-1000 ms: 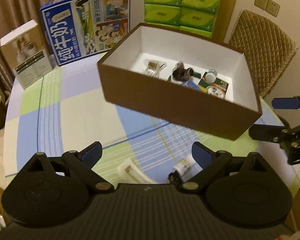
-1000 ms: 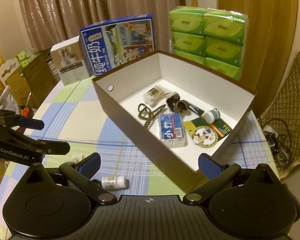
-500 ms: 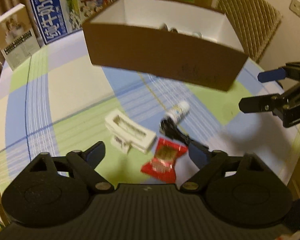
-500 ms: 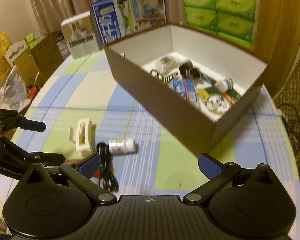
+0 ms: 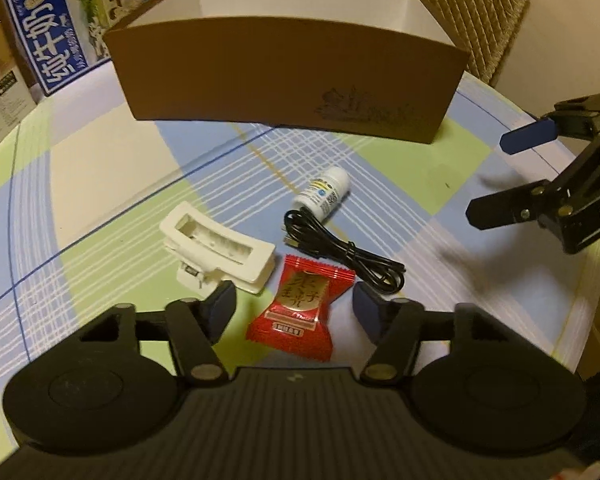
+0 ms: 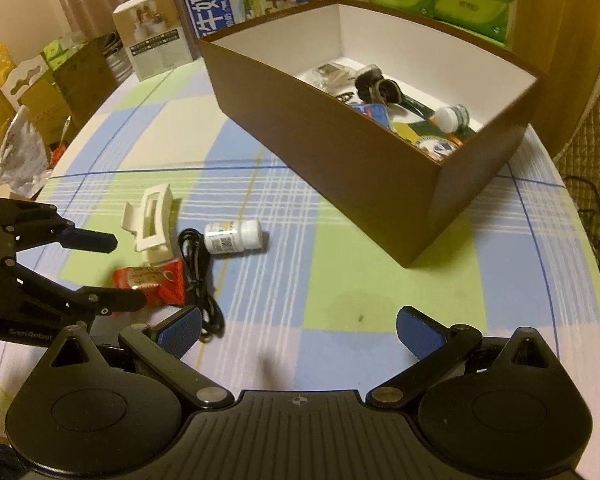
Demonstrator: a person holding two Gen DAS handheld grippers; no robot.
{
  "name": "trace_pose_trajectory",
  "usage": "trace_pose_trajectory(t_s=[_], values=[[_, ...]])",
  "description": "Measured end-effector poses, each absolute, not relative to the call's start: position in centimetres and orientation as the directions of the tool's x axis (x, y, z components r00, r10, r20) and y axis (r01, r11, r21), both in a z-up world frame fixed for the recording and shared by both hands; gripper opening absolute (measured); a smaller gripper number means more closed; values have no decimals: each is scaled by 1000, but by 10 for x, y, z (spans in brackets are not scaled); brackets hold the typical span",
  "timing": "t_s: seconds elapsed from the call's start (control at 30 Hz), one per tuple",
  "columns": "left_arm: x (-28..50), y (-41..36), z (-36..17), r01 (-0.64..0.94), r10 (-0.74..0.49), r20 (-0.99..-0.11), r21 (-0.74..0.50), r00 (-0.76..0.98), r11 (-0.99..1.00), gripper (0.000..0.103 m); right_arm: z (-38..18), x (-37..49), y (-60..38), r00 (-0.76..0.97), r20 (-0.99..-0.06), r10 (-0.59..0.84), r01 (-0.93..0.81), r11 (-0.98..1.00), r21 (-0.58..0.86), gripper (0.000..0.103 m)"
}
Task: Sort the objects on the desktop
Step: 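Withdraw both tools from the box toward the red candy packet and cable, then grasp the red candy packet with the left tool while the right tool grasps the black cable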
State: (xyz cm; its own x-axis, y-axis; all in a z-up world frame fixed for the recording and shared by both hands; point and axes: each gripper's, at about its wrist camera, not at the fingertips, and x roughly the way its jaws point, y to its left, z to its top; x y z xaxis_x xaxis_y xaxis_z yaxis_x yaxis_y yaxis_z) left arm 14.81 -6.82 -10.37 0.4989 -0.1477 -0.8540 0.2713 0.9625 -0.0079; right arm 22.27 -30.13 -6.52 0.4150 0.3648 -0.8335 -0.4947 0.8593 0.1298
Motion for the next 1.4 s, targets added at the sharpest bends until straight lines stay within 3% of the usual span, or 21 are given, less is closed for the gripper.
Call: trace_pose_trajectory(t_s=[0.57, 1.17, 1.2, 1.3, 1.4], values=[[159, -76, -130, 268, -147, -883, -26, 445, 963, 29, -74, 222, -313, 404, -851, 336, -463, 877, 126, 101], [117, -37, -104, 130, -87, -872, -27, 482, 991, 27, -77, 214, -283, 386, -813, 437, -564, 809, 167, 101], [114, -32, -102, 114, -76, -871, -23, 486, 993, 27, -78, 213, -276, 387, -805, 449, -581, 797, 165, 99], [109, -18, -100, 69, -43, -871, -11, 490, 998, 27, -85, 212, -258, 371, -796, 478, -632, 758, 161, 77], [106, -6, -99, 26, -16, -871, -4, 492, 1000, 27, -94, 213, -240, 368, -796, 481, -661, 737, 140, 62]])
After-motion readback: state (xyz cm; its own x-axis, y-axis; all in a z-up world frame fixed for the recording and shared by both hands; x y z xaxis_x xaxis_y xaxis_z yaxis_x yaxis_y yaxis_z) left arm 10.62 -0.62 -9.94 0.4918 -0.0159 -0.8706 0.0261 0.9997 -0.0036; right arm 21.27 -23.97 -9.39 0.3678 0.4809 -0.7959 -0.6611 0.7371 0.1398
